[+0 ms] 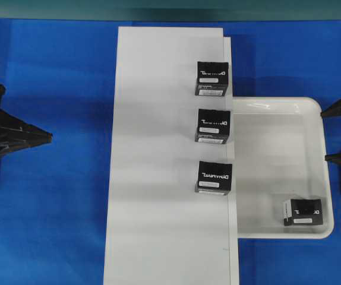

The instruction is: Place the box from the white plastic tray onto the white base.

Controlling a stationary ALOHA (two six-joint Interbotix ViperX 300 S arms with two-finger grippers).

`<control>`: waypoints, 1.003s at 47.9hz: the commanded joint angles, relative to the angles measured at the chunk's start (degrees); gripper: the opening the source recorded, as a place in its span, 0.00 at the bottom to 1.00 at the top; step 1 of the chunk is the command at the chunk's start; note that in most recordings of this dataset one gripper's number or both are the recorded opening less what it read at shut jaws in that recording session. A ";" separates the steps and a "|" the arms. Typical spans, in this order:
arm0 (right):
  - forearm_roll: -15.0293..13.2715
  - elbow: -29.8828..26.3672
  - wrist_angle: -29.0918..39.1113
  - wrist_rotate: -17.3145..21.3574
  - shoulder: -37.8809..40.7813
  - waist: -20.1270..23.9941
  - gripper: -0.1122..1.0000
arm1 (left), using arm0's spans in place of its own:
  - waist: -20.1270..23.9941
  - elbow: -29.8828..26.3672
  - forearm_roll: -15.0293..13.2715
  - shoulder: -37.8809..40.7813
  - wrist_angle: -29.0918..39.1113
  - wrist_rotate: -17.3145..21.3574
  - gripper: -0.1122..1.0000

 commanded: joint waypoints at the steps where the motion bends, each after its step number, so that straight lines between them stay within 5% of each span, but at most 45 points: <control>1: 0.18 -0.53 0.26 -0.18 -0.09 -0.09 0.99 | -0.09 -2.11 0.00 0.35 -0.35 0.00 0.04; 31: -0.18 1.32 1.58 -0.09 -2.02 -0.09 0.99 | -0.09 -2.37 0.09 1.32 -0.18 -0.18 0.04; 48: -0.18 1.76 0.88 -0.26 -2.11 -0.09 0.98 | -0.26 -2.20 0.00 1.93 0.09 -3.34 0.04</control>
